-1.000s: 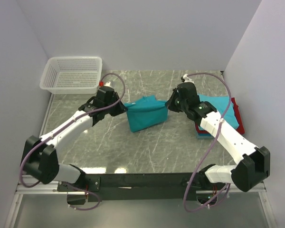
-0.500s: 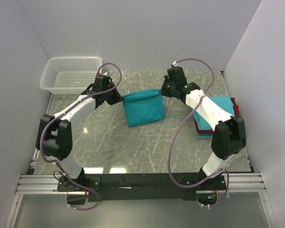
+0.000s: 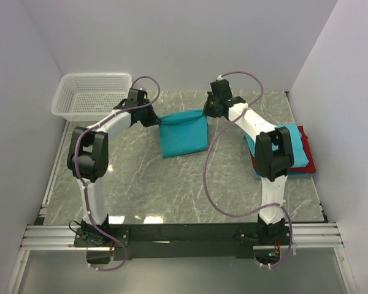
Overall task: Fold and stack the t-shirts
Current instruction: Fold the tshirt
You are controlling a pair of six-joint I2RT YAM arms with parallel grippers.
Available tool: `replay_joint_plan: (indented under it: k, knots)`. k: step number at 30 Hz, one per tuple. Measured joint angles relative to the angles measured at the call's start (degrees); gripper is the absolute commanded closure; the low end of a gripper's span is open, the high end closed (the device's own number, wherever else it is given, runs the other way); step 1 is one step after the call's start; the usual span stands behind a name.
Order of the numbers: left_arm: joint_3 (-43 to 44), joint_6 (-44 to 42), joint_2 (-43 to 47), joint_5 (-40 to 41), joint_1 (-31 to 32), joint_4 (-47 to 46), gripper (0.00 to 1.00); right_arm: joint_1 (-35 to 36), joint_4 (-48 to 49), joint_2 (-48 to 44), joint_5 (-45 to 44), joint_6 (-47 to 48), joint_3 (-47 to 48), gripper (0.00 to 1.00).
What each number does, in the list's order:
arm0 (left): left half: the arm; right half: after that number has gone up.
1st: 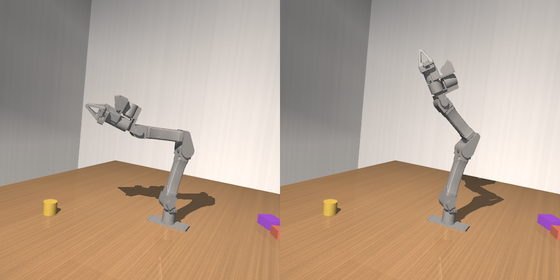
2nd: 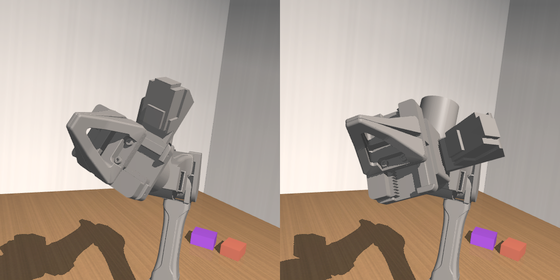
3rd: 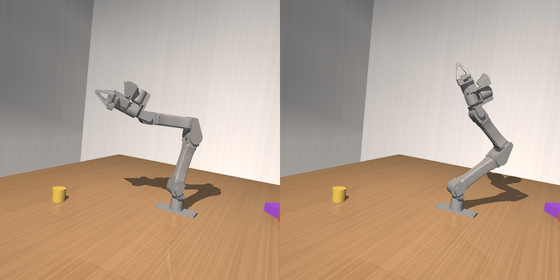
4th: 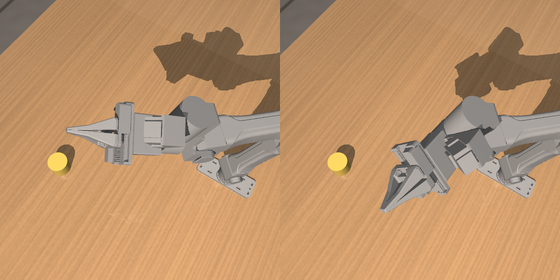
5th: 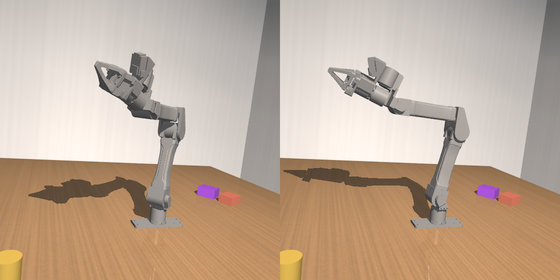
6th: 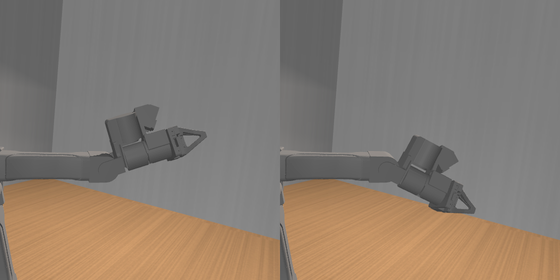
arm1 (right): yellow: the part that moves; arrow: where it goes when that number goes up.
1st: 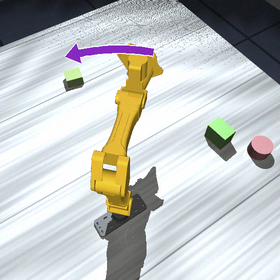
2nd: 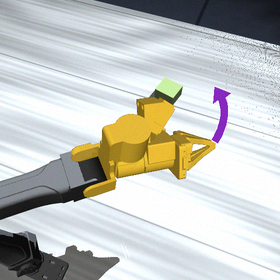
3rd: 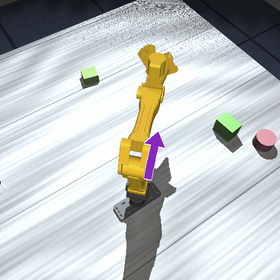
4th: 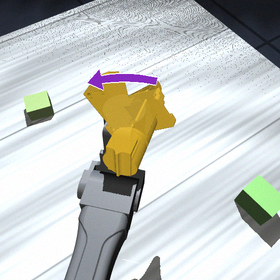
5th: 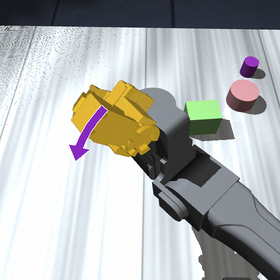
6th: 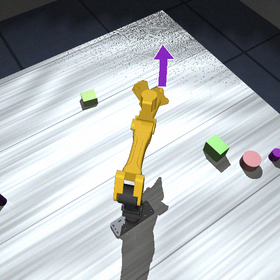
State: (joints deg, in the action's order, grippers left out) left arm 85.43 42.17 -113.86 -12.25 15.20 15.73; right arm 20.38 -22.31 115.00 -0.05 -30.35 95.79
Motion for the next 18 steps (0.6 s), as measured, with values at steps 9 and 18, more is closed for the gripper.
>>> replay_joint_plan:
  k: [9, 18]
  knots:
    - [9.14, -1.40, -9.31, 2.95, -0.13, 2.14, 0.96, -2.34, 1.03, 13.05, 3.52, 0.70, 10.47, 0.78]
    - [18.12, -3.48, -14.01, 7.78, -0.79, 9.86, 0.01, -4.98, 0.72, 17.09, 6.23, 2.36, 14.93, 0.29]
